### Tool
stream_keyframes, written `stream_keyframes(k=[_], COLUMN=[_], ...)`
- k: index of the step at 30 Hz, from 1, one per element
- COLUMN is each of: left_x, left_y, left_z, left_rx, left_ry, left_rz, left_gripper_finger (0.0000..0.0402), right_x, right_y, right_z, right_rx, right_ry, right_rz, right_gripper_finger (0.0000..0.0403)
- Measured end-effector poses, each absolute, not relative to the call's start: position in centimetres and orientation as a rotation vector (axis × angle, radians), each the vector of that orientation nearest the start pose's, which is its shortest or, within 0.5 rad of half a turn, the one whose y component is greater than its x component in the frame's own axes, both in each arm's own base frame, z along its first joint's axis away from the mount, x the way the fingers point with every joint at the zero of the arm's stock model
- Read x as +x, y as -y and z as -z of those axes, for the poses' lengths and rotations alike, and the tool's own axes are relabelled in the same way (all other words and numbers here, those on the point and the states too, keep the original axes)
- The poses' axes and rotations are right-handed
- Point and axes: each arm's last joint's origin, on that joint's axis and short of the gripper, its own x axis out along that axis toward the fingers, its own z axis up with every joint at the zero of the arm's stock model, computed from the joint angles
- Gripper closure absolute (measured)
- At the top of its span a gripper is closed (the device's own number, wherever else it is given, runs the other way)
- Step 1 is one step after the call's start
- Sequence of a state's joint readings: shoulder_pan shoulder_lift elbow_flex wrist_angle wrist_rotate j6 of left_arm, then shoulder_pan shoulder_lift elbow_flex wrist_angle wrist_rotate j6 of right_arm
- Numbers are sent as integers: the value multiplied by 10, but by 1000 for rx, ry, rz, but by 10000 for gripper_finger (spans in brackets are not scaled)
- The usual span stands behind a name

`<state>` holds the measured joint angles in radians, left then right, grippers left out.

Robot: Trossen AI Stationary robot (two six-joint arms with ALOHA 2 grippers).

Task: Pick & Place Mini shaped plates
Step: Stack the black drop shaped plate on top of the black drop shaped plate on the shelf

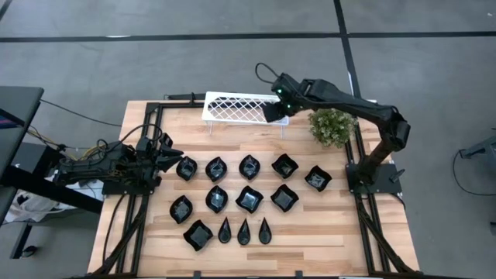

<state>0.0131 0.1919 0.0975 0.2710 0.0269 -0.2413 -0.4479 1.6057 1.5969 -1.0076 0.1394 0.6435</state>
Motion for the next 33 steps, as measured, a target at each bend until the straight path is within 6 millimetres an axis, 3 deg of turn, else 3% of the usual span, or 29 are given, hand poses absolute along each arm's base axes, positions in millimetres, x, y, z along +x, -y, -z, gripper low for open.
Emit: stream_keyframes(k=[8,17,21,33], left_x=[106,106,106,106], left_y=[-1,-1,-1,-1], left_z=[-208,-207,-207,-207], left_rx=[-237,-237,-240,-239], left_ry=[175,174,174,174], left_rz=[35,36,36,35], left_gripper_finger=[320,320,320,320], right_x=[302,316,318,308], right_y=[101,34,0,-89], right_z=[-350,-352,-352,-349], right_rx=[580,495,531,726], right_ry=[-880,-921,-945,-996], right_rz=[669,443,343,282], right_gripper_finger=[343,343,343,343])
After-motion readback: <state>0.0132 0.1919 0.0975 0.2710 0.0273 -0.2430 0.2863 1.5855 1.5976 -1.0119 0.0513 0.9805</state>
